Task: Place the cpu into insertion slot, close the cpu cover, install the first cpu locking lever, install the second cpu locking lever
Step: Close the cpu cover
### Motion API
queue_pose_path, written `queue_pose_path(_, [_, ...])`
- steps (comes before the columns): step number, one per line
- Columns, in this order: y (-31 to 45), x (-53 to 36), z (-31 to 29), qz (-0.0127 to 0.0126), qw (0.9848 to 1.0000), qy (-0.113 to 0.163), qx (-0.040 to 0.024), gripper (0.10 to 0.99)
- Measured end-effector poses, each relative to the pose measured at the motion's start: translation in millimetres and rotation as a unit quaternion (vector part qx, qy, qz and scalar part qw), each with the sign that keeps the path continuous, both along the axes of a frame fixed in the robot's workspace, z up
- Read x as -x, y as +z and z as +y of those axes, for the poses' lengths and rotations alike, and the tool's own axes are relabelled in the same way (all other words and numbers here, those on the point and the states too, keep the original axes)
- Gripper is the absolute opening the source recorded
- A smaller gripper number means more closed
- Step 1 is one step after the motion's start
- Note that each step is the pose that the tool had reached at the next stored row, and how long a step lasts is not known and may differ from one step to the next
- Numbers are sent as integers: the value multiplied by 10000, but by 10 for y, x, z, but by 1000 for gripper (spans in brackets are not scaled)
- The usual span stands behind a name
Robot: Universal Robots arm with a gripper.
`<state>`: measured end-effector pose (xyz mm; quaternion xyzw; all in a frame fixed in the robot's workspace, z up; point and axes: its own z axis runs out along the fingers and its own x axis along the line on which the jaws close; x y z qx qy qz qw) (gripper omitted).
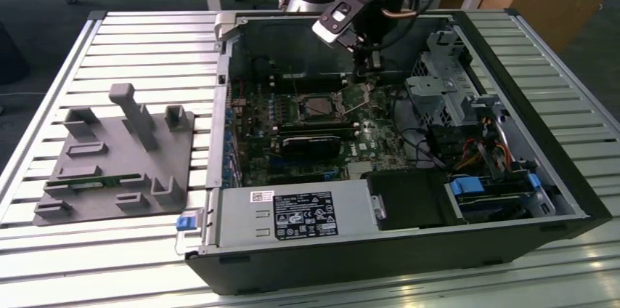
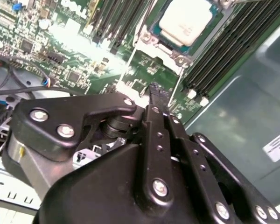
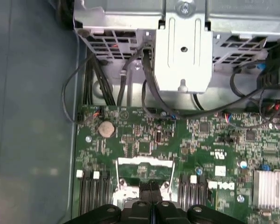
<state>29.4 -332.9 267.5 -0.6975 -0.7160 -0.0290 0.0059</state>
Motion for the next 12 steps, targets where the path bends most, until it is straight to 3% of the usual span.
queue_pose_path(12, [-83,-239,5,13,10000,0,1,106])
